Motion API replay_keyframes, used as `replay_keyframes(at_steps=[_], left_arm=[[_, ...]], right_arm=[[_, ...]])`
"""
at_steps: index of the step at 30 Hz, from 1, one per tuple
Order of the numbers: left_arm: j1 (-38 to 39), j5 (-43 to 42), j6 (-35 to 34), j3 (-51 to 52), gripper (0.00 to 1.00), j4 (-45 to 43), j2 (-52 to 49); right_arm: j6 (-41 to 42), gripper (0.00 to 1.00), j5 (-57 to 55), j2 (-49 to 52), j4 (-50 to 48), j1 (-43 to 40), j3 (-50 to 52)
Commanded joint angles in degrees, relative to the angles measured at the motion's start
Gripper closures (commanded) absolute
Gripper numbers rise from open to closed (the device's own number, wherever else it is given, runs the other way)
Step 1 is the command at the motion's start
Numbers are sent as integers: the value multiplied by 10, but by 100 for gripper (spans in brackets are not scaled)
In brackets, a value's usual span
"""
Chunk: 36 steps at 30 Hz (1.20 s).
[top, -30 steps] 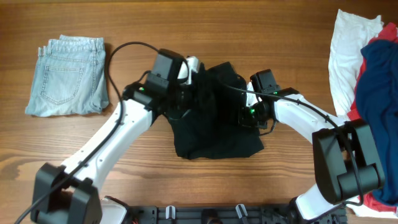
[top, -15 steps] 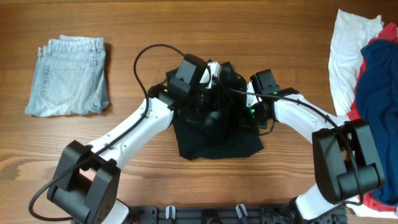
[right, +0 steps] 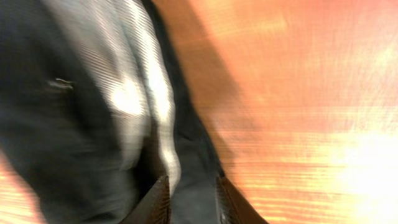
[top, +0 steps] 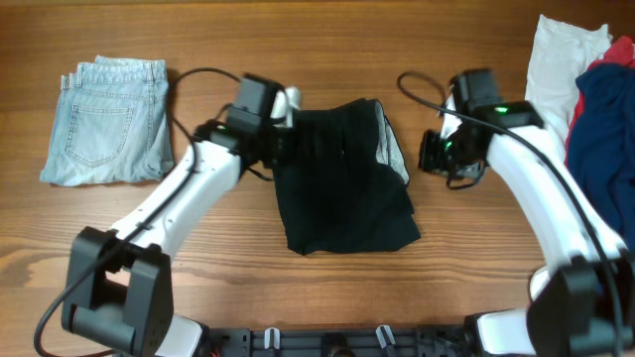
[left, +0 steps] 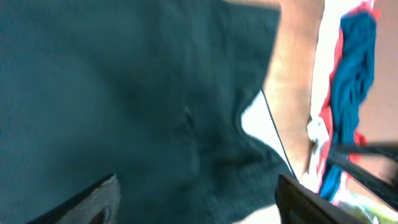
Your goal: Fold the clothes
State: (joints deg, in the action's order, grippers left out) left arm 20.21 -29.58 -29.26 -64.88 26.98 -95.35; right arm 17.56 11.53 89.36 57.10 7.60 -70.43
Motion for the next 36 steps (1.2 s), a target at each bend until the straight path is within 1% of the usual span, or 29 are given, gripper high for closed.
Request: replay_keyframes(at_steps=[1, 2, 5, 7, 10, 13, 16, 18, 19, 20, 21, 23, 25, 26, 28, 30, 31, 32, 33, 34, 36], left_arm=[[-39, 72, 21, -10, 13, -16, 14], [-42, 104, 21, -10, 12, -26, 11], [-43, 136, 21, -10, 8, -69, -8], [-43, 137, 21, -10, 8, -105, -35], [-43, 136, 21, -10, 5, -147, -82], [-43, 136, 21, -10, 3, -137, -131], [-43, 136, 21, -10, 4, -104, -173], [-43, 136, 21, -10, 10, -61, -194], [-43, 136, 21, -10, 12, -30, -198], [-43, 136, 21, -10, 17, 15, -197], [-42, 134, 20, -10, 25, 50, -197], [-42, 120, 21, -10, 43, 137, -197], [-41, 116, 20, -10, 57, 215, -197], [-38, 105, 20, -9, 60, 250, -197], [-27, 95, 20, -6, 60, 291, -197], [-6, 95, 21, -6, 65, 336, -196], [4, 95, 20, -6, 66, 348, -194], [13, 95, 20, -6, 67, 355, -190], [23, 95, 20, -6, 69, 361, -183], [31, 95, 17, -6, 70, 366, -175], [46, 97, 3, -6, 70, 377, -148]], right_arm=[[-56, 73, 99, -49, -7, 16, -13], [-56, 73, 102, -48, -5, 26, -13], [-56, 73, 104, -30, -14, 59, 3], [-54, 73, 106, -4, -29, 91, 21], [-43, 73, 102, 43, -49, 125, 43], [1, 73, 72, 90, -50, 131, 57], [26, 74, 44, 126, -44, 131, 73], [43, 73, 20, 140, -37, 131, 85], [49, 72, 17, 144, -40, 131, 93], [49, 70, 12, 147, -49, 131, 101], [50, 67, 1, 147, -56, 131, 106], [50, 59, -26, 147, -70, 131, 113], [49, 55, -43, 147, -82, 130, 113], [49, 52, -58, 147, -91, 130, 113], [49, 52, -90, 147, -120, 130, 113], [49, 49, -152, 147, -156, 129, 113], [49, 46, -173, 147, -170, 127, 113], [49, 40, -182, 147, -178, 122, 111], [49, 38, -191, 147, -183, 114, 107], [48, 37, -197, 147, -182, 104, 101], [21, 38, -194, 143, -169, 82, 73]])
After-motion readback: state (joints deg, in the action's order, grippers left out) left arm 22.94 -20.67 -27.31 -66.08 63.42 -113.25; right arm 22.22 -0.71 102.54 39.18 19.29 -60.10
